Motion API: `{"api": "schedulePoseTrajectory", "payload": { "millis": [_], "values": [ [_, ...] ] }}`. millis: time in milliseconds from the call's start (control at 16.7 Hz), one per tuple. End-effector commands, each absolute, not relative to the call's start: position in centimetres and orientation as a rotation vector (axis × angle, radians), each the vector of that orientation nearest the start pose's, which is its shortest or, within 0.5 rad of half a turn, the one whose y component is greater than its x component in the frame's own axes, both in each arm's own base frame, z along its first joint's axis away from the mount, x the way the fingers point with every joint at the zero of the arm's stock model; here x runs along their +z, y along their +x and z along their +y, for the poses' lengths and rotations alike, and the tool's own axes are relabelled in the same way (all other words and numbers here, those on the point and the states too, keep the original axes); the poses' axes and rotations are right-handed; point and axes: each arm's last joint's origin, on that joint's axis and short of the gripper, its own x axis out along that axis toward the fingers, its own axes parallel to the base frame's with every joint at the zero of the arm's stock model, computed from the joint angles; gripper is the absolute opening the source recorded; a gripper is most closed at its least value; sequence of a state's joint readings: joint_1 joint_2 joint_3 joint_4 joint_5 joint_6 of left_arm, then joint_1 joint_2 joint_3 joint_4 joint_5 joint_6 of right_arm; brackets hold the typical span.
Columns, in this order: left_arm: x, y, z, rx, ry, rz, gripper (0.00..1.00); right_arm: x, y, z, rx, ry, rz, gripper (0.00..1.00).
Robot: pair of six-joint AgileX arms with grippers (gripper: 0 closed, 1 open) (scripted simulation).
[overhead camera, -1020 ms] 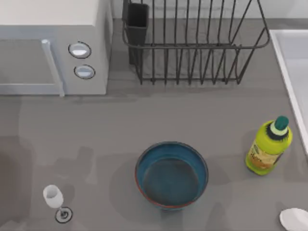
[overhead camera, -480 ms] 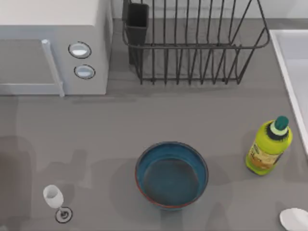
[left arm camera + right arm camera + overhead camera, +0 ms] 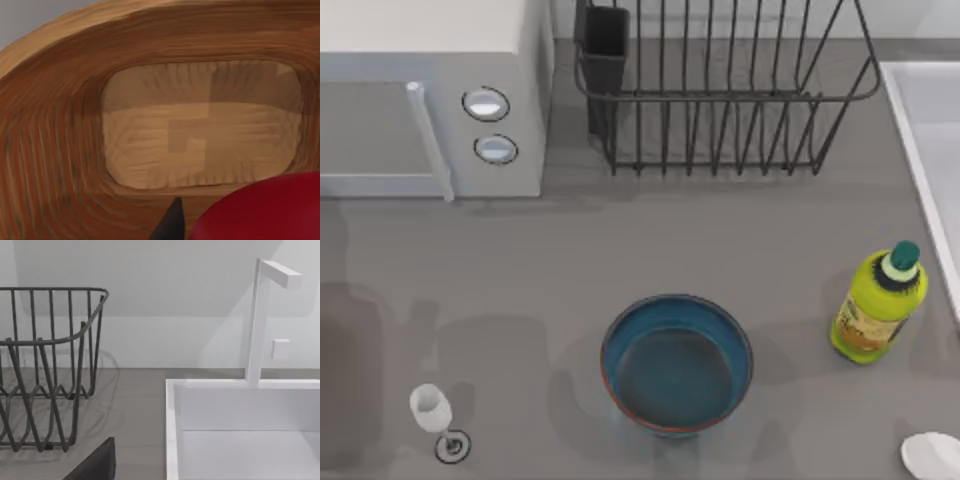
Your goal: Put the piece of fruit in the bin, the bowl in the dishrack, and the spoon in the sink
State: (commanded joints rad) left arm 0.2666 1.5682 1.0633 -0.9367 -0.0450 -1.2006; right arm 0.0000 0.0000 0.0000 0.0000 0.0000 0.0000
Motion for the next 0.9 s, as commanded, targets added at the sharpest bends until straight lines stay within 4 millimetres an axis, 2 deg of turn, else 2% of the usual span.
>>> {"api": "schedulePoseTrajectory", "payload": {
  "millis": [240, 900],
  "values": [
    [19.85, 27.04, 7.71, 1.097, -1.126, 1.115, 0.0, 16.0, 10.57, -0.12, 0.0, 0.0, 0.0, 1.0],
    [19.85, 27.04, 7.71, 1.097, -1.126, 1.115, 0.83, 16.0, 10.57, -0.12, 0.0, 0.0, 0.0, 1.0]
  ]
}}
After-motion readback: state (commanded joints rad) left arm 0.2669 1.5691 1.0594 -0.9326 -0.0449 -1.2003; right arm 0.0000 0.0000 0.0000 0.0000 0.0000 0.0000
